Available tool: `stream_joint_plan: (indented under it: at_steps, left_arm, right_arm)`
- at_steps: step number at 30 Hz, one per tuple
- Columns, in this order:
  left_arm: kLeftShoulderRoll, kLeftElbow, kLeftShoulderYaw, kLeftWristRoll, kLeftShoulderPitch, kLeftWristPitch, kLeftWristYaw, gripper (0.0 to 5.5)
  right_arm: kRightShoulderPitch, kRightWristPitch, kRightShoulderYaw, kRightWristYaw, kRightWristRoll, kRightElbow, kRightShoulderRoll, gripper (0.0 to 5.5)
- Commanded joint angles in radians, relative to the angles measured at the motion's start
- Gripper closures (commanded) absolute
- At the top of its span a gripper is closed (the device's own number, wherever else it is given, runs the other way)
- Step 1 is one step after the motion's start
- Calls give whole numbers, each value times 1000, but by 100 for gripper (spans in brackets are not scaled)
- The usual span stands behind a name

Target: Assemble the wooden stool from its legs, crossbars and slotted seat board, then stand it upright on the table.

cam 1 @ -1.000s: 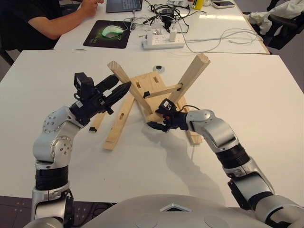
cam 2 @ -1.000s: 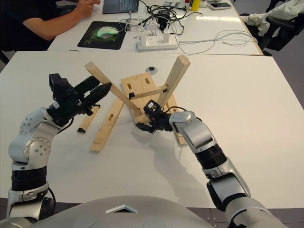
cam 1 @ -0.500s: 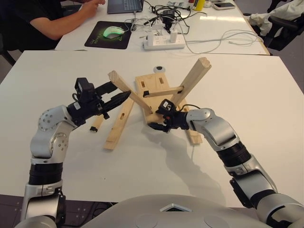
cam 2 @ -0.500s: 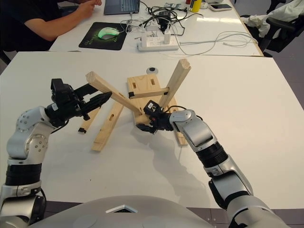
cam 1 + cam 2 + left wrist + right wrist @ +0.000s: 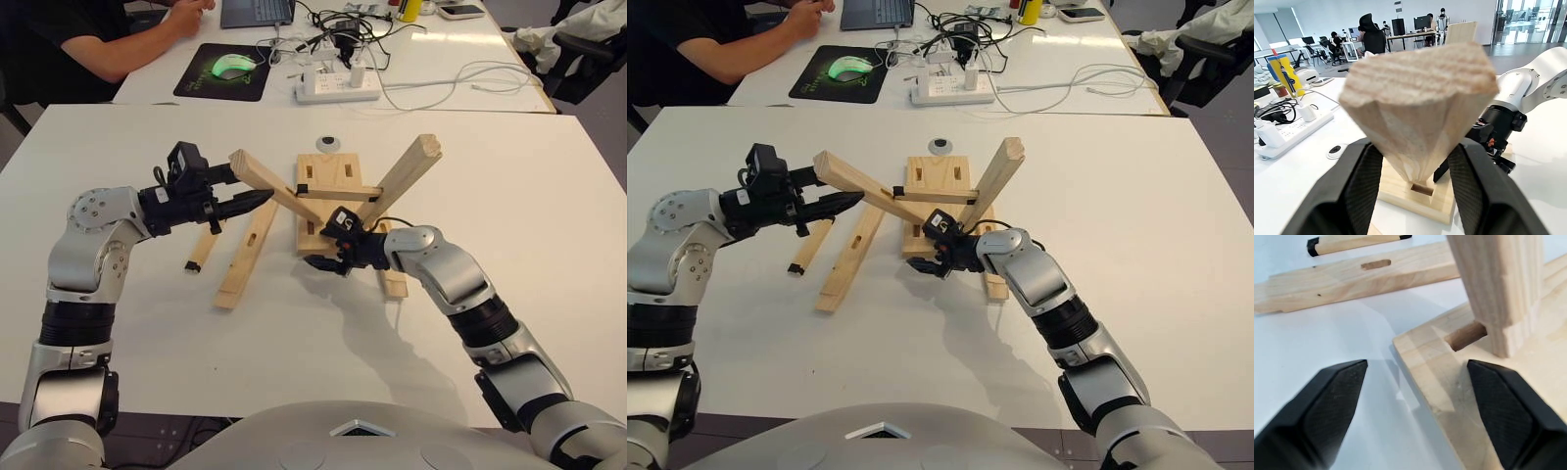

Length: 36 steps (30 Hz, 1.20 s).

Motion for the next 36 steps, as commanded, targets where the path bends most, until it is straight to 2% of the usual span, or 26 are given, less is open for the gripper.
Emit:
stream_joint_plan:
  at_steps: [1,6,16,36]
  left_arm:
    - [68,-12,-7,2,-38,59,-65,348]
    - [103,27,-1,-10,-123,104,-127,348]
    - [126,152,-66,80,-262,65,-264,348]
    - [81,222,-131,138,-275,5,-324,348]
  right_arm:
    - [98,88,34,-9,-8,39,-23,171]
    - [125,89,19,-28,-1,24,-20,171]
    - [149,90,31,-36,8,-3,-16,171]
    - [138,89,92,28,5,-4,-70,171]
